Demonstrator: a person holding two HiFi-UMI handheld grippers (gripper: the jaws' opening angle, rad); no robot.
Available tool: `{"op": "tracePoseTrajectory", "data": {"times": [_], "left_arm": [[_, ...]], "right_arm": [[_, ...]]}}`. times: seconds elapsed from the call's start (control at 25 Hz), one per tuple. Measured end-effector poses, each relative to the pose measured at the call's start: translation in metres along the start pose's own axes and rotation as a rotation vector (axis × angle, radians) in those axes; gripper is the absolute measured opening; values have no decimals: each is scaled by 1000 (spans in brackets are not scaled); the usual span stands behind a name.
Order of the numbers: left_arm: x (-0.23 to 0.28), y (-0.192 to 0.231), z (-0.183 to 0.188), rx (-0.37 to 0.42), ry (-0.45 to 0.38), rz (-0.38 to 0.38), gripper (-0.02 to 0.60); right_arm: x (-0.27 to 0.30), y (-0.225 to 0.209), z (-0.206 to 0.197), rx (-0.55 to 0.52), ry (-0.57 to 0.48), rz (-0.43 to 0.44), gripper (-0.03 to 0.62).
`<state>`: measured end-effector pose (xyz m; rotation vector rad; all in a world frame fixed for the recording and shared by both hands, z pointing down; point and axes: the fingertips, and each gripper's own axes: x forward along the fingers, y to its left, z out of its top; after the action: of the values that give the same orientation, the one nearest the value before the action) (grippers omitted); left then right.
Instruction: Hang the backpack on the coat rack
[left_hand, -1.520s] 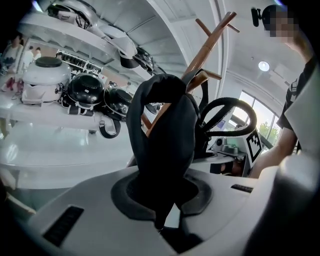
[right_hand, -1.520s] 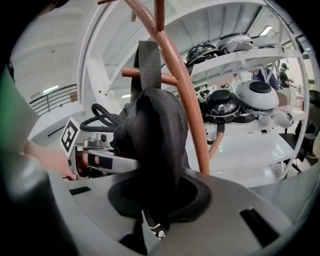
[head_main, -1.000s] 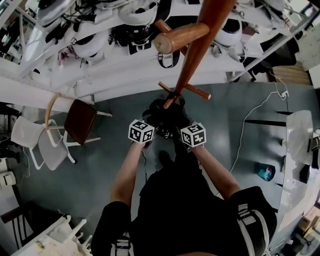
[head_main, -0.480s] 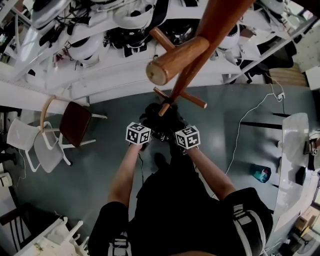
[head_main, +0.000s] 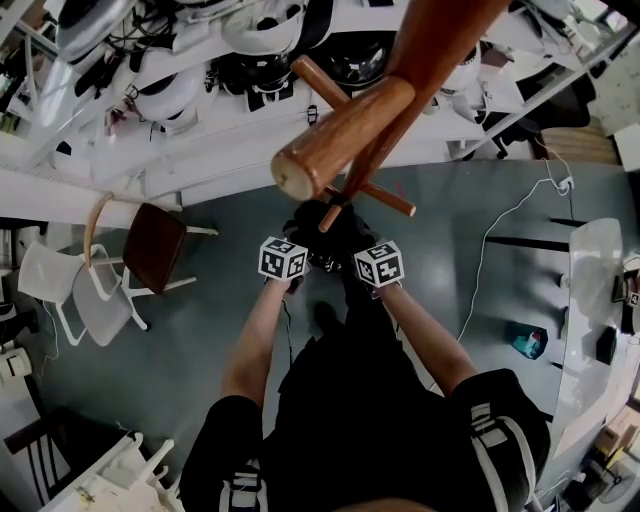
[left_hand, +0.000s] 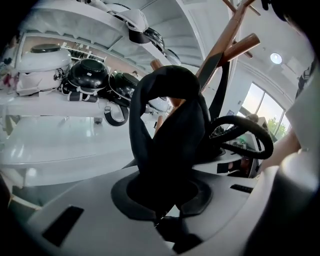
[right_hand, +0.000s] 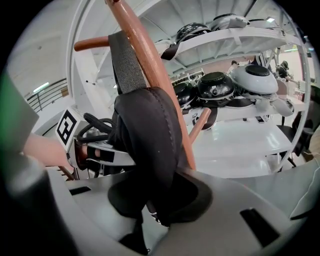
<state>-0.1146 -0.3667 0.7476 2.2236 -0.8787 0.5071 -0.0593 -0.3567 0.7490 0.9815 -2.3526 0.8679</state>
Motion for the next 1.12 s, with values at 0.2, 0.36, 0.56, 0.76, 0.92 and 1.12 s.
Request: {"op": "tracePoseTrajectory", "data": {"times": [0.2,0.36,0.56,0.76,0.92,1.12], "left_arm": [[2,10,-2,-11,-26,60,86],[2,16,-5,-19,-16,87,143],[-6,17,-6,4,-46,120,194],[-24,20,-5,1,-118,207,242],[-37,14,-7,2,-129,203,242],[-60,-1,-14,20,-157,217,242]], "right_arm": [[7,0,0,-42,7,-21,104],[4,-4,-1,-59,8,-30,144],[-2,-2,-1,-73,-15,-38,236],[-15,-2,-3,-96,-31,-84,264],[-32,3,6,-114,-75,-104,264],[-55,20,2,-137,-111,-103,272]]}}
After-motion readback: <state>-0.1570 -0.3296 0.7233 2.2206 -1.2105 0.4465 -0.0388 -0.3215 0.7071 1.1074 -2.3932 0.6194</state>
